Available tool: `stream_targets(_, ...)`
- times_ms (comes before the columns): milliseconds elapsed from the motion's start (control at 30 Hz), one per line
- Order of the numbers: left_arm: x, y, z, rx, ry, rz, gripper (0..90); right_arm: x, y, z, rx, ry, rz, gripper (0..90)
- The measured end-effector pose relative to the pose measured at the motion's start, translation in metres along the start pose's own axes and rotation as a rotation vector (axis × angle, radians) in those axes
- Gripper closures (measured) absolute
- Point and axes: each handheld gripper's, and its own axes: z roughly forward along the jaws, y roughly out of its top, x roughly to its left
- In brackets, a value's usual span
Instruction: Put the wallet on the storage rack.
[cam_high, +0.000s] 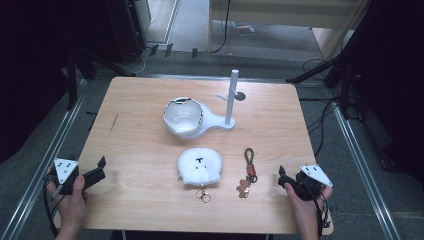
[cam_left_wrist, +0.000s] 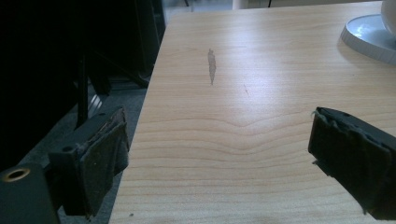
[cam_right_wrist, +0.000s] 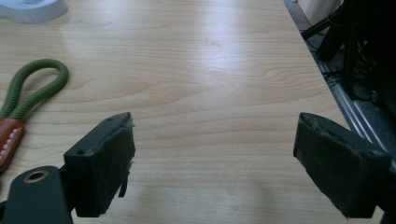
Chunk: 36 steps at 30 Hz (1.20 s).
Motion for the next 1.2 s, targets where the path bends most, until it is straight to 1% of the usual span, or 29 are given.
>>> stream_targets(100, 0.0, 0.0, 0.0, 0.0, 0.0, -0.006, 4.1, 0.001, 0.003, -0.003, 0.005, 0.014, 0.017, 13.3)
stream_targets(167, 0.0, 0.0, 0.0, -0.001, 0.001, -0.005, 4.1, 0.003, 0.004, -0.005, 0.003, 0.013, 0.015, 13.3)
stream_targets(200, 0.0, 0.0, 0.0, 0.0, 0.004, 0.005, 4.1, 0.007, 0.009, -0.008, 0.002, 0.014, 0.009, 13.2)
stream_targets(233, 0.0, 0.0, 0.0, 0.0, 0.004, 0.005, 4.1, 0.007, 0.009, -0.008, 0.002, 0.014, 0.009, 13.2)
stream_targets(267, -0.001, 0.0, 0.0, 0.0, 0.004, 0.005, 4.1, 0.01, 0.011, -0.01, -0.001, 0.017, 0.004, 13.2)
stream_targets(300, -0.001, 0.0, 0.0, 0.004, 0.005, 0.009, 4.1, 0.016, 0.015, -0.013, -0.01, 0.028, -0.008, 13.2)
stream_targets(333, -0.001, 0.0, 0.0, 0.005, 0.005, 0.009, 4.1, 0.019, 0.016, -0.015, -0.013, 0.039, -0.012, 13.2)
stream_targets(367, -0.001, 0.0, 0.0, 0.005, 0.005, 0.009, 4.1, 0.019, 0.016, -0.015, -0.013, 0.039, -0.012, 13.2)
stream_targets(400, -0.001, 0.0, 0.0, 0.004, 0.004, 0.005, 4.1, 0.028, 0.02, -0.018, -0.013, 0.064, -0.02, 13.2)
stream_targets(433, -0.001, 0.0, 0.0, 0.004, 0.004, 0.005, 4.1, 0.028, 0.02, -0.018, -0.013, 0.064, -0.02, 13.2)
stream_targets(467, 0.0, 0.0, 0.0, 0.001, 0.0, -0.001, 4.1, 0.035, 0.022, -0.02, -0.015, 0.081, -0.033, 13.2)
stream_targets(500, 0.0, 0.0, 0.0, 0.0, -0.001, -0.001, 4.1, 0.039, 0.024, -0.022, -0.016, 0.092, -0.039, 13.3)
stream_targets(700, 0.0, 0.0, 0.0, 0.012, -0.006, 0.0, 4.1, 0.067, 0.032, -0.029, -0.018, 0.146, -0.049, 13.7)
stream_targets(733, 0.0, 0.0, 0.0, 0.012, -0.006, 0.0, 4.1, 0.067, 0.032, -0.029, -0.018, 0.146, -0.049, 13.7)
stream_targets(767, 0.0, 0.0, 0.0, 0.012, -0.006, -0.002, 4.1, 0.072, 0.033, -0.03, -0.015, 0.156, -0.056, 13.7)
stream_targets(800, 0.0, 0.0, 0.001, 0.014, -0.007, 0.0, 4.2, 0.077, 0.034, -0.03, -0.009, 0.167, -0.057, 13.7)
stream_targets(833, 0.0, 0.001, 0.001, 0.017, -0.009, 0.003, 4.2, 0.088, 0.035, -0.029, -0.003, 0.193, -0.065, 13.9)
stream_targets(867, 0.0, 0.001, 0.001, 0.017, -0.009, 0.003, 4.2, 0.088, 0.035, -0.029, -0.003, 0.193, -0.065, 13.9)
stream_targets(900, 0.0, 0.001, 0.001, 0.017, -0.008, 0.005, 4.2, 0.096, 0.036, -0.029, 0.004, 0.215, -0.071, 13.9)
stream_targets(933, 0.0, 0.001, 0.0, 0.019, -0.008, 0.007, 4.2, 0.096, 0.036, -0.029, 0.004, 0.215, -0.071, 13.9)
stream_targets(967, 0.0, 0.0, 0.0, 0.017, -0.006, 0.008, 4.2, 0.106, 0.036, -0.028, 0.009, 0.238, -0.077, 13.9)
stream_targets(1033, -0.001, 0.0, 0.001, 0.016, -0.005, 0.006, 4.2, 0.116, 0.036, -0.026, 0.016, 0.255, -0.086, 13.8)
stream_targets(1067, -0.001, 0.0, 0.001, 0.014, -0.005, 0.005, 4.2, 0.116, 0.036, -0.026, 0.016, 0.255, -0.086, 13.8)
stream_targets(1100, -0.001, 0.0, 0.001, 0.014, -0.005, 0.007, 4.2, 0.127, 0.035, -0.024, 0.023, 0.278, -0.102, 13.8)
stream_targets(1133, -0.001, 0.0, 0.001, 0.014, -0.005, 0.007, 4.2, 0.127, 0.035, -0.024, 0.023, 0.278, -0.102, 13.8)
stream_targets(1167, 0.0, 0.0, 0.0, 0.016, -0.004, 0.008, 4.9, 0.136, 0.034, -0.021, 0.033, 0.296, -0.114, 13.1)
stream_targets(1200, 0.0, 0.0, 0.0, 0.016, -0.004, 0.008, 5.5, 0.139, 0.033, -0.02, 0.037, 0.298, -0.118, 13.1)
